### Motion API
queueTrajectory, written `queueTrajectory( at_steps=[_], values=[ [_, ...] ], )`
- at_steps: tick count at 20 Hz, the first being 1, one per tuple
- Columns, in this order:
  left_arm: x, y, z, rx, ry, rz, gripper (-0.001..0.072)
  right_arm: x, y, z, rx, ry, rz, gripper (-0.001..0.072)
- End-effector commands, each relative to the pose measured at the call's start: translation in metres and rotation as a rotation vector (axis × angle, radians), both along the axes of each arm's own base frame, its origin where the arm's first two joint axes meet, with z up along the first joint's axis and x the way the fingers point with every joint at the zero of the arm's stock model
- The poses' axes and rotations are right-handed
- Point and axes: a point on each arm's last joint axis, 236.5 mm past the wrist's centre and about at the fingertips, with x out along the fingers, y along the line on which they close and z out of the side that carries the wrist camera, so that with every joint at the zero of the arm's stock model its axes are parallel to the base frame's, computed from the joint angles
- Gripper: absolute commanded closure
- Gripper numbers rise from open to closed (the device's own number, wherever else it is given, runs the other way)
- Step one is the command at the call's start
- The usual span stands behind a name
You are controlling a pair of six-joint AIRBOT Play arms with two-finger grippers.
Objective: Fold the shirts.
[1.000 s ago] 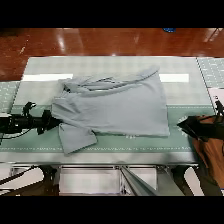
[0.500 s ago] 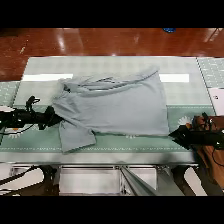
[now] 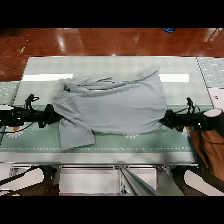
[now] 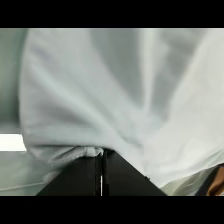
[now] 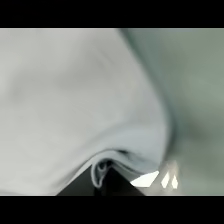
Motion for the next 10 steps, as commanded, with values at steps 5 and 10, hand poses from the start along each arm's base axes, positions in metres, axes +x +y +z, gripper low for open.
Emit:
queueTrajectory(
  at_steps=[5, 10],
  values=[
    [0.112, 0.006, 0.271, -0.013, -0.7, 0.017, 0.069, 0.123, -0.023, 0.281, -0.301, -0.589, 0.176, 0.0687],
    [0.059, 0.004, 0.487, 0.321, -1.197, 0.008, 0.069, 0.05, -0.038, 0.502, -0.58, -1.053, 0.068, 0.0687]
  ],
)
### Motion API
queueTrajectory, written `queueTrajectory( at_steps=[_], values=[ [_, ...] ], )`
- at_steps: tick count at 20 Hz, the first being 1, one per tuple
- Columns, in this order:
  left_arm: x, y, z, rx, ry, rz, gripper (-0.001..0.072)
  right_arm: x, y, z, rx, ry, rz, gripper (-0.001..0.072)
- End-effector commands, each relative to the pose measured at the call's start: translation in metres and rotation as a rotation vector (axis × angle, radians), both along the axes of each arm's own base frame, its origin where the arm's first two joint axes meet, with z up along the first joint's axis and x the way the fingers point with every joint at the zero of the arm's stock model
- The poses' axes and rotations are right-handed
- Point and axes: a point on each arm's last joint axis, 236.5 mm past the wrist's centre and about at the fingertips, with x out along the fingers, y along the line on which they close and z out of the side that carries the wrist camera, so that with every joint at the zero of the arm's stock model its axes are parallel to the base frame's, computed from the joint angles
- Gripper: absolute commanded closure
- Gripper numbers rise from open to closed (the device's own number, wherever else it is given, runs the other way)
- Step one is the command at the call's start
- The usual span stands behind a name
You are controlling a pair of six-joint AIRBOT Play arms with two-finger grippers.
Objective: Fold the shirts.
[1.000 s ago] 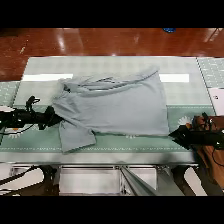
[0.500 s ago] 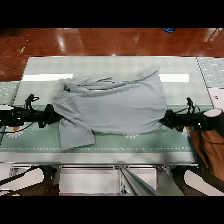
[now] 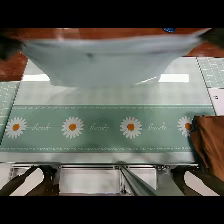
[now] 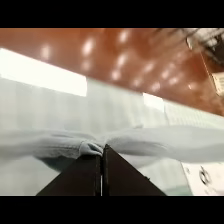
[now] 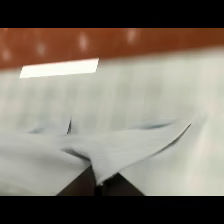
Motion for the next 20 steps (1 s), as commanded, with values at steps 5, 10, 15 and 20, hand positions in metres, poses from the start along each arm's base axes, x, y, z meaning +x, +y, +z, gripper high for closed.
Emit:
queueTrajectory(
  at_steps=[5, 10, 15, 20],
  values=[
    [-0.147, 0.018, 0.203, 0.525, -0.522, 0.39, 0.069, -0.174, -0.019, 0.177, -0.232, -0.475, -0.205, 0.0687],
    [-0.238, 0.023, 0.221, 0.698, -0.6, 0.566, 0.0689, -0.242, -0.013, 0.165, -0.261, -0.449, -0.227, 0.0687],
    [-0.254, 0.015, 0.211, 0.714, -0.609, 0.495, 0.0689, -0.244, -0.015, 0.115, -0.263, -0.246, -0.205, 0.0687],
    [-0.189, 0.031, 0.109, 0.634, -0.262, 0.411, 0.0689, -0.19, 0.003, 0.03, -0.154, -0.019, -0.088, 0.0687]
  ],
)
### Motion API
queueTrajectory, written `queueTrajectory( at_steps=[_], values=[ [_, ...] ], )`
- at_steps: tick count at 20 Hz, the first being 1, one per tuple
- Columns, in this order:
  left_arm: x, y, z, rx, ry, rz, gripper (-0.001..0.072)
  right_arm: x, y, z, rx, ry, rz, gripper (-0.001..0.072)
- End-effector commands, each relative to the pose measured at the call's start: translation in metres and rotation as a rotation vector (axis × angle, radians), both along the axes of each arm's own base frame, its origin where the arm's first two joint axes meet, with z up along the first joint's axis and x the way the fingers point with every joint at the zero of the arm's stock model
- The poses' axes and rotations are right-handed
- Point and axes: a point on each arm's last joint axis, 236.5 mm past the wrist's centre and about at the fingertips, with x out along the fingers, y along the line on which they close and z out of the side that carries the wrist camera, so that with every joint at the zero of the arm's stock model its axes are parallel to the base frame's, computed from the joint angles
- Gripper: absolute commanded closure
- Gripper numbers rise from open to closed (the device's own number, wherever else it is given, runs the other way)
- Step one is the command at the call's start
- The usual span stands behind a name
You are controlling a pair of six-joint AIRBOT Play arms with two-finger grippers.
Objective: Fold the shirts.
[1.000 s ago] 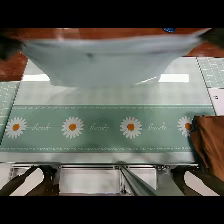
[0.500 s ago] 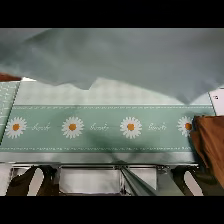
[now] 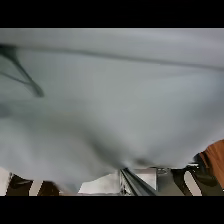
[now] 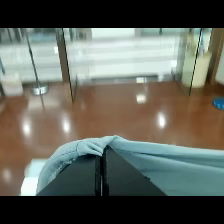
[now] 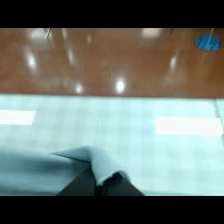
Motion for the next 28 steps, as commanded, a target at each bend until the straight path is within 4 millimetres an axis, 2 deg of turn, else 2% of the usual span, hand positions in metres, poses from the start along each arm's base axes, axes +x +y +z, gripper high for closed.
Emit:
queueTrajectory(
  at_steps=[1, 2, 5, 7, 11, 14, 17, 18, 20, 21, 23, 24, 26, 27, 28],
  values=[
    [0.044, 0.008, -0.081, -0.094, 0.238, -0.005, 0.0689, 0.041, 0.014, -0.067, 0.106, 0.147, 0.069, 0.0687],
    [0.06, 0.008, -0.108, -0.121, 0.31, -0.016, 0.0689, 0.06, 0.02, -0.089, 0.151, 0.169, 0.094, 0.0687],
    [0.119, 0.008, -0.197, -0.243, 0.494, -0.05, 0.0689, 0.119, 0.032, -0.175, 0.295, 0.293, 0.141, 0.0687],
    [0.162, 0.012, -0.251, -0.336, 0.568, -0.043, 0.069, 0.155, 0.024, -0.229, 0.33, 0.372, 0.118, 0.0687],
    [0.248, 0.026, -0.349, -0.491, 0.681, 0.01, 0.0689, 0.235, 0.006, -0.314, 0.399, 0.457, 0.056, 0.0687],
    [0.311, 0.023, -0.4, -0.572, 0.735, 0.016, 0.0689, 0.291, 0.001, -0.358, 0.464, 0.518, 0.04, 0.0687],
    [0.361, 0.005, -0.432, -0.632, 0.811, -0.032, 0.0689, 0.34, 0.0, -0.379, 0.537, 0.561, 0.037, 0.0687],
    [0.369, -0.005, -0.442, -0.664, 0.852, -0.048, 0.0689, 0.348, 0.002, -0.385, 0.552, 0.582, 0.042, 0.0687],
    [0.367, -0.025, -0.462, -0.666, 0.955, -0.101, 0.0689, 0.352, 0.006, -0.395, 0.584, 0.637, 0.05, 0.0687],
    [0.362, -0.029, -0.468, -0.666, 0.99, -0.112, 0.0689, 0.348, 0.008, -0.397, 0.582, 0.657, 0.063, 0.0687],
    [0.352, -0.022, -0.466, -0.65, 1.028, -0.124, 0.0689, 0.334, 0.011, -0.396, 0.564, 0.699, 0.109, 0.0687],
    [0.342, -0.017, -0.461, -0.622, 1.056, -0.157, 0.0689, 0.322, 0.011, -0.391, 0.556, 0.728, 0.148, 0.0686],
    [0.308, -0.015, -0.453, -0.556, 1.154, -0.248, 0.0689, 0.295, 0.009, -0.384, 0.52, 0.798, 0.216, 0.0686],
    [0.288, -0.013, -0.456, -0.518, 1.224, -0.278, 0.0689, 0.281, 0.003, -0.387, 0.464, 0.84, 0.226, 0.0686],
    [0.267, -0.007, -0.468, -0.469, 1.316, -0.266, 0.0689, 0.269, -0.009, -0.395, 0.395, 0.893, 0.201, 0.0686]
  ],
)
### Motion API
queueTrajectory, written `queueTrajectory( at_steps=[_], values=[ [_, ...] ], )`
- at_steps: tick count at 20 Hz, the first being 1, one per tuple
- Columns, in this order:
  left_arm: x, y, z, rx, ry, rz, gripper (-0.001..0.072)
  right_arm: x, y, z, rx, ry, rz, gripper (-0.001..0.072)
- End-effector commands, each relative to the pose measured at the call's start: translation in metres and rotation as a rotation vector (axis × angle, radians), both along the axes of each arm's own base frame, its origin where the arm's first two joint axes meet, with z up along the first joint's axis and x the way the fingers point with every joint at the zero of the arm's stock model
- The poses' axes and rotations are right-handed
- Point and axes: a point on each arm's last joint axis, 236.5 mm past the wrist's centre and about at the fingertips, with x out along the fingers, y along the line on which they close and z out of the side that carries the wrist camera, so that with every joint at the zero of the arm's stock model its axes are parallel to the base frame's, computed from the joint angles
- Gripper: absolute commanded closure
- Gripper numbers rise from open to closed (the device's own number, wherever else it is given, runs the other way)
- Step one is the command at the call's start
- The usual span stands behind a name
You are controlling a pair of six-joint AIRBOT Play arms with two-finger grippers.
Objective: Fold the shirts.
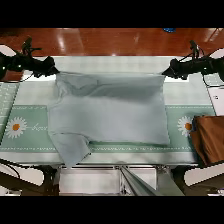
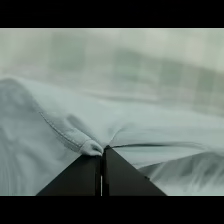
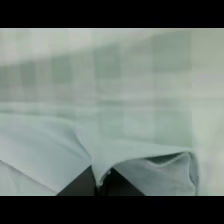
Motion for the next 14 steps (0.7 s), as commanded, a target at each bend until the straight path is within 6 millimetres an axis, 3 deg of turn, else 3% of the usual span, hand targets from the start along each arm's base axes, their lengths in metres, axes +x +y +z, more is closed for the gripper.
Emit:
queueTrajectory(
  at_steps=[1, 4, 6, 9, 14],
  values=[
    [-0.071, 0.012, -0.028, 0.084, 0.238, -0.185, 0.0689, -0.048, -0.021, -0.021, -0.142, 0.163, 0.108, 0.0686],
    [-0.108, 0.01, -0.069, 0.091, 0.374, -0.195, 0.0689, -0.075, -0.02, -0.058, -0.171, 0.271, 0.107, 0.0686],
    [-0.123, 0.008, -0.082, 0.077, 0.421, -0.195, 0.0689, -0.086, -0.017, -0.075, -0.167, 0.306, 0.1, 0.0687],
    [-0.128, 0.007, -0.083, 0.071, 0.437, -0.2, 0.0689, -0.098, -0.022, -0.09, -0.182, 0.367, 0.059, 0.0686],
    [-0.14, 0.004, -0.08, 0.055, 0.48, -0.225, 0.0689, -0.105, -0.018, -0.088, -0.167, 0.399, 0.067, 0.0686]
  ],
)
